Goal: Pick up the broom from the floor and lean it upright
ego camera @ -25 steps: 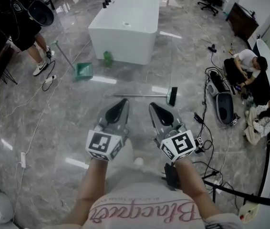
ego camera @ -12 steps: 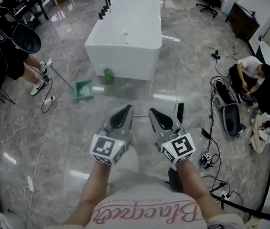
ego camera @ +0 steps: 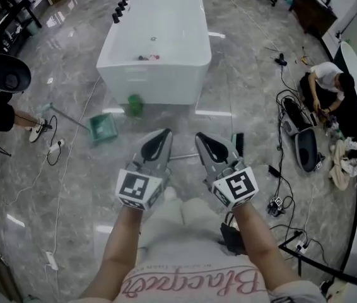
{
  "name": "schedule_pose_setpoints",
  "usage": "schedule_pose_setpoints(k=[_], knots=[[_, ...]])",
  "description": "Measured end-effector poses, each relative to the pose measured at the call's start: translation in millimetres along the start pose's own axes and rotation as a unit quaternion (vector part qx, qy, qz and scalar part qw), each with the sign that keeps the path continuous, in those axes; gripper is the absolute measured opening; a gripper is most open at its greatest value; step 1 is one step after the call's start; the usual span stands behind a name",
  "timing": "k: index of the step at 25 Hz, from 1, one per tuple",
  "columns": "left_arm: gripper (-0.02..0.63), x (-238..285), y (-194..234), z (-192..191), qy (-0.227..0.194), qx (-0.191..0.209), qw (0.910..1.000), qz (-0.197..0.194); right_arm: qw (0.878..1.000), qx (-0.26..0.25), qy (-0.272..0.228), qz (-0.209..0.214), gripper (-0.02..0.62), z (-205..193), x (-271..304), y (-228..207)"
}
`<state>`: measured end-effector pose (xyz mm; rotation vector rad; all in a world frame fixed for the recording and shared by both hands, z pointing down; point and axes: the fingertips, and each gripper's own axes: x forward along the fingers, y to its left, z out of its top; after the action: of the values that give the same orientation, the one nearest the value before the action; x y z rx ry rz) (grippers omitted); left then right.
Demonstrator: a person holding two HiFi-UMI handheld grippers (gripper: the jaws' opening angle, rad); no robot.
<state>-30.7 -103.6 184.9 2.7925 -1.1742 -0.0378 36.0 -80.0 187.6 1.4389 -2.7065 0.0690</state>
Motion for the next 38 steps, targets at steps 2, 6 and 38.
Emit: schedule_pose_setpoints(k=[2,6,38], knots=[[-0.002,13,7,-8,0.006,-0.001,1.0,0.001,1.0,-0.002,0.005,-0.006,0.002,-7,10,-12],[-0.002,34,18,-38,0.016,-0.005,0.9999,0.0,1.0,-0.011,0.025,0.005,0.002,-42,29,-27],[-0.002,170,65,-638,0.282,0.089,0.9144,-0.276,0.787,-0.148,0.541,0.259,0.119,-804,44,-96]])
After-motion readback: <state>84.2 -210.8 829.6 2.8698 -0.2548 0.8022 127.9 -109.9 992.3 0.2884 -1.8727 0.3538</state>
